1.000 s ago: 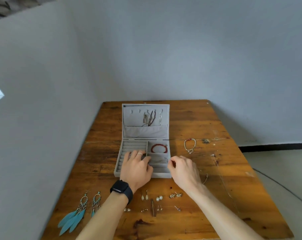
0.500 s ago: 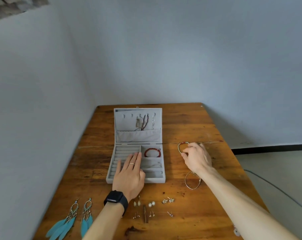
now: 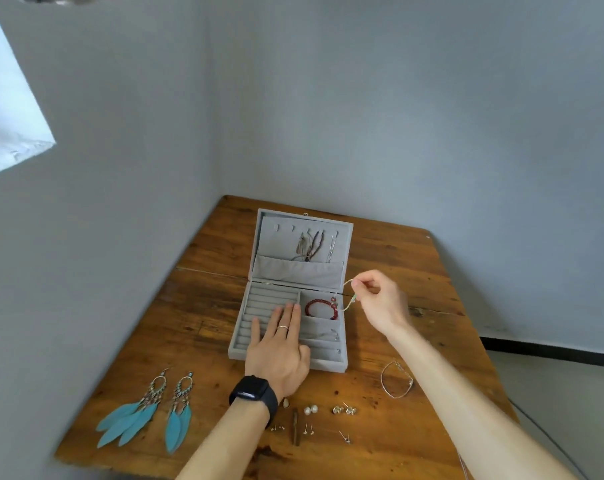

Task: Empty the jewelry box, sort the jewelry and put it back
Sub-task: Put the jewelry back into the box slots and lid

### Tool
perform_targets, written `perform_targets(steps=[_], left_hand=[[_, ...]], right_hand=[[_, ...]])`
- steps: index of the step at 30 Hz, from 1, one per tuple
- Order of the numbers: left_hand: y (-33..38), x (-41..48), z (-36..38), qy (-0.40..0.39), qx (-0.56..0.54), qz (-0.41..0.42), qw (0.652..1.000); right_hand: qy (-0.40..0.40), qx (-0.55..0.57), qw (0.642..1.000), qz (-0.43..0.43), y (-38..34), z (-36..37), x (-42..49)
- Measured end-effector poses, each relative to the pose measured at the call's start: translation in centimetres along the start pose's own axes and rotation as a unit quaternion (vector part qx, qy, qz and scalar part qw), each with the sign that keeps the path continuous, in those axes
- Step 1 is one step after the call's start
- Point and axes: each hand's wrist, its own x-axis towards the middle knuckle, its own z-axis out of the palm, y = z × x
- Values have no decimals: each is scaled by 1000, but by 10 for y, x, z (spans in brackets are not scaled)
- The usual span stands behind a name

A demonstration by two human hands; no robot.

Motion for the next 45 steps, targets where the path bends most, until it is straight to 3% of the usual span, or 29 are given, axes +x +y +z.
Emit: perform_targets(steps=[4, 13, 19, 26, 31, 37, 45], left_hand=[[-1, 0, 1, 10, 5, 4, 1000], [-3, 0, 4, 13, -12, 11, 1000], [-4, 0, 4, 10, -13, 14, 1000], [-4, 0, 4, 11, -7, 11, 1000], [-4, 1, 4, 2, -6, 11, 1000], [-4, 3, 4, -9, -1, 8, 1000], [-6, 4, -2, -26, -7, 19, 999]], right_hand=[[-40, 33, 999, 12, -20, 17, 0], [-78, -5, 996, 41, -19, 51, 8], [-9, -265, 964, 21, 3, 40, 2], [-50, -250, 966, -27, 30, 36, -32], [-27, -230, 972, -46, 31, 45, -53], [-45, -362, 929, -66, 31, 51, -66], [-76, -320, 942, -64, 35, 39, -66]])
